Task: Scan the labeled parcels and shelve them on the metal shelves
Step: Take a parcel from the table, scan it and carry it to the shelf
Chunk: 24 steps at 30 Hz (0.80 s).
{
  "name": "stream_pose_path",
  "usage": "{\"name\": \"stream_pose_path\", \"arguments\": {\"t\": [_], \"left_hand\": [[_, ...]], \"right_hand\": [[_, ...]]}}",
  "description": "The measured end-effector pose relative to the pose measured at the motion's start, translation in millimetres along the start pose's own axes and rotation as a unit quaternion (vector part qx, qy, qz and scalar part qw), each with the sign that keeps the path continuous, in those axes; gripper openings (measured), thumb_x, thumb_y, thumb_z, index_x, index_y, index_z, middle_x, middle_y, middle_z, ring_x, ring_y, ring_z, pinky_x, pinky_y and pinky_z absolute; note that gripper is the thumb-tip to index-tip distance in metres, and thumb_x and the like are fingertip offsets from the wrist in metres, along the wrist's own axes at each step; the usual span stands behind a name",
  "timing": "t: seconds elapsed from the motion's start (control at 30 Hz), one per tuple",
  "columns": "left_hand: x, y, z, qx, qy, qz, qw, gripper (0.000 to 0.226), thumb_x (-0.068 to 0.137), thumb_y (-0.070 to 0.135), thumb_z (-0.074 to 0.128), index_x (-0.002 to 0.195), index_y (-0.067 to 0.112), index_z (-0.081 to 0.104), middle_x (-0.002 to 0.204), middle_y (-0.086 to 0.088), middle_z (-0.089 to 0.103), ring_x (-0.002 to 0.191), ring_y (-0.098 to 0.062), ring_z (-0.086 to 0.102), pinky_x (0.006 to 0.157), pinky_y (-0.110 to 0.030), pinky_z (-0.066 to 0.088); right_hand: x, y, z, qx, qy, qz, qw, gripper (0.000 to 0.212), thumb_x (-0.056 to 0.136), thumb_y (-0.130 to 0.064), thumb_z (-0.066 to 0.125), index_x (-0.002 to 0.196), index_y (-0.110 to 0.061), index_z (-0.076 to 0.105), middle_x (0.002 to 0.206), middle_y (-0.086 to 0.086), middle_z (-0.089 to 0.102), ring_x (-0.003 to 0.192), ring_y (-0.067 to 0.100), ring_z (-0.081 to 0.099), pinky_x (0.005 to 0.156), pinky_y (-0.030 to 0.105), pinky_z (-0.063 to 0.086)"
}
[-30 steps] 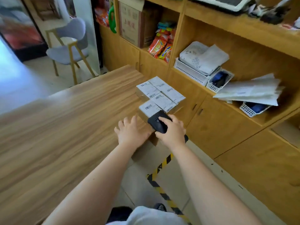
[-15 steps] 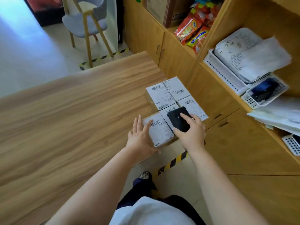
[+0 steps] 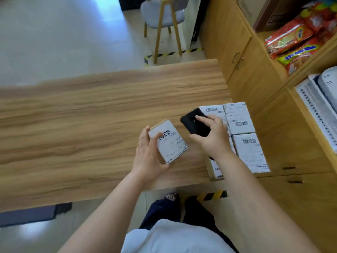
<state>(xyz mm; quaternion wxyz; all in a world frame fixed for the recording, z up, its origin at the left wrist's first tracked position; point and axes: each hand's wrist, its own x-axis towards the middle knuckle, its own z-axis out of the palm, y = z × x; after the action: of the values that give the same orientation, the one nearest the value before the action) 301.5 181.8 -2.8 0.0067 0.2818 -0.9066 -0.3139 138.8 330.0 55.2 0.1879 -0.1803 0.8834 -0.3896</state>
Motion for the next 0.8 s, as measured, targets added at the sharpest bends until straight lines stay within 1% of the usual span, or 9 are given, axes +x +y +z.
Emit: {"name": "stream_pose_path", "arguments": {"t": [0.07,0.13,0.23,0.27,0.33,0.4,0.47,0.6,0.8], "left_hand": [[-2.9,-3.5,-10.9,0.025,0.063,-0.041,0.997,0.108,0.059,0.032,0.089,0.141,0.038,0.021,0.16,0.005,-0.012,0.151,-0.022,-0.002,0.113,-0.049,0.028],[-8.2,-5.4,-18.2,0.04,0.102,-0.076,0.991,0.112,0.058,0.03,0.089,0.145,0.035,0.019,0.161,0.001,-0.009,0.152,-0.024,-0.003,0.111,-0.053,0.03],[-19.5,-5.8,-26.0,0.064,0.14,-0.123,0.98,0.119,0.059,0.031,0.088,0.153,0.021,0.016,0.163,-0.007,-0.006,0.152,-0.026,-0.003,0.112,-0.053,0.025],[-23.6,-5.6,-27.8,0.077,0.152,-0.13,0.977,0.12,0.059,0.032,0.088,0.154,0.018,0.016,0.163,-0.01,-0.005,0.152,-0.027,-0.002,0.112,-0.053,0.025],[-31.7,-5.0,-30.0,0.105,0.171,-0.141,0.969,0.121,0.059,0.032,0.088,0.154,0.015,0.014,0.163,-0.014,-0.002,0.151,-0.03,0.001,0.11,-0.054,0.027],[-38.8,-3.1,-29.8,0.134,0.174,-0.171,0.961,0.123,0.062,0.032,0.086,0.156,0.014,0.01,0.163,-0.013,-0.007,0.151,-0.032,-0.002,0.111,-0.056,0.029],[-44.8,-0.4,-28.0,0.169,0.177,-0.197,0.949,0.126,0.063,0.033,0.085,0.156,0.015,0.002,0.163,-0.01,-0.012,0.152,-0.031,-0.007,0.114,-0.055,0.024],[-53.2,4.3,-24.7,0.201,0.182,-0.229,0.935,0.127,0.065,0.032,0.083,0.15,0.019,-0.01,0.162,-0.01,-0.013,0.15,-0.026,-0.015,0.12,-0.058,0.01],[-64.9,7.9,-22.6,0.217,0.159,-0.258,0.928,0.123,0.069,0.034,0.08,0.156,0.013,-0.004,0.163,-0.013,-0.017,0.149,-0.026,-0.02,0.119,-0.059,0.001]], "right_hand": [[0.4,-13.4,5.7,-0.023,-0.05,-0.042,0.998,0.06,0.073,-0.028,0.079,0.13,-0.037,0.06,0.14,-0.008,0.043,0.126,0.021,0.037,0.107,0.042,0.034],[-3.9,-24.3,12.2,-0.056,-0.082,-0.085,0.991,0.059,0.074,-0.03,0.078,0.129,-0.039,0.06,0.142,-0.009,0.043,0.125,0.021,0.036,0.105,0.041,0.033],[-14.2,-36.3,20.2,-0.102,-0.132,-0.144,0.975,0.058,0.074,-0.031,0.076,0.13,-0.04,0.059,0.144,-0.01,0.04,0.125,0.019,0.033,0.099,0.032,0.022],[-18.0,-39.8,21.9,-0.118,-0.147,-0.161,0.969,0.058,0.075,-0.031,0.075,0.13,-0.04,0.059,0.144,-0.01,0.039,0.126,0.019,0.032,0.097,0.032,0.02],[-24.3,-46.8,24.8,-0.15,-0.166,-0.193,0.955,0.058,0.075,-0.032,0.074,0.13,-0.04,0.058,0.145,-0.008,0.038,0.126,0.023,0.032,0.101,0.036,0.023],[-29.5,-54.2,25.8,-0.197,-0.182,-0.212,0.94,0.057,0.078,-0.033,0.073,0.131,-0.041,0.056,0.145,-0.006,0.035,0.125,0.025,0.031,0.102,0.039,0.025],[-34.6,-60.8,24.3,-0.256,-0.185,-0.231,0.92,0.053,0.08,-0.033,0.071,0.13,-0.04,0.055,0.144,-0.003,0.034,0.122,0.027,0.03,0.103,0.041,0.025],[-41.2,-64.9,18.9,-0.238,-0.227,-0.231,0.916,0.053,0.081,-0.029,0.069,0.13,-0.04,0.055,0.139,-0.002,0.036,0.116,0.027,0.03,0.103,0.042,0.028],[-44.7,-63.1,16.1,-0.238,-0.244,-0.244,0.908,0.041,0.08,-0.028,0.067,0.12,-0.037,0.062,0.131,-0.003,0.042,0.111,0.025,0.033,0.093,0.039,0.028]]}}
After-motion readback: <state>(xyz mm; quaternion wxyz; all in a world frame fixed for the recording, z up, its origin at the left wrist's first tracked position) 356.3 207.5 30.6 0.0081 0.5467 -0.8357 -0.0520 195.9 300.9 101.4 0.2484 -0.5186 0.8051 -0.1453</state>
